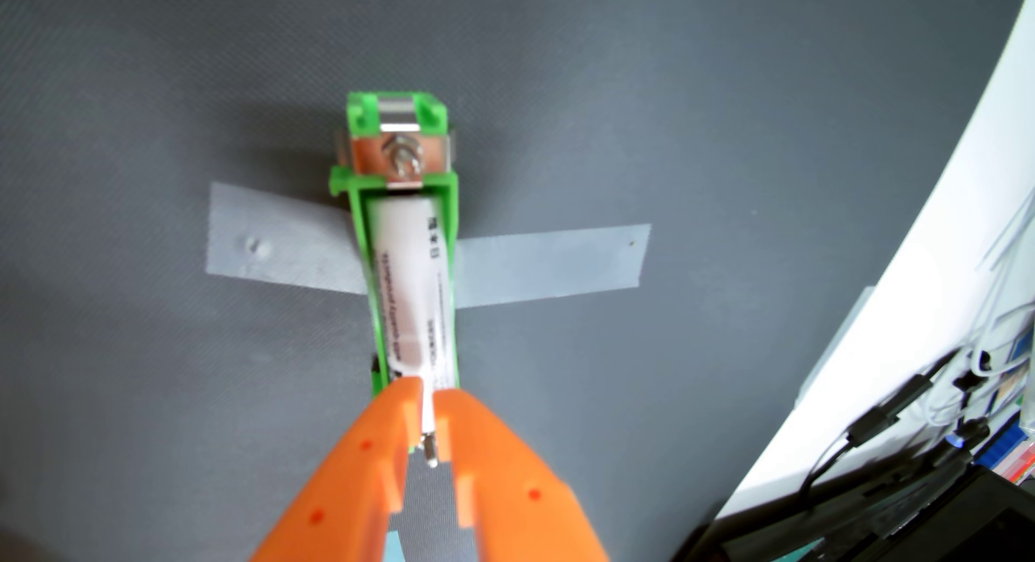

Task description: Insert Battery

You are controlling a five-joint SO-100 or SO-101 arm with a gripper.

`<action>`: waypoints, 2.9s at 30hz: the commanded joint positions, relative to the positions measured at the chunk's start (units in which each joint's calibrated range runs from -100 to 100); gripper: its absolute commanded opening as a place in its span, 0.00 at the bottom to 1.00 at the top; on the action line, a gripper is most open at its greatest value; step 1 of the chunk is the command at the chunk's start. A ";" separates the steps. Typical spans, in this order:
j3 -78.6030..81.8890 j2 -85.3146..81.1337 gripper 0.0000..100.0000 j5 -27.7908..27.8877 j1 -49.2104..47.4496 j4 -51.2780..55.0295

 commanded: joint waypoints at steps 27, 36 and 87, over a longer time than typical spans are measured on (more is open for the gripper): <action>-3.23 6.92 0.02 5.24 7.90 -6.65; -5.57 7.00 0.02 5.24 3.89 -6.31; -5.48 2.50 0.02 4.83 3.89 1.39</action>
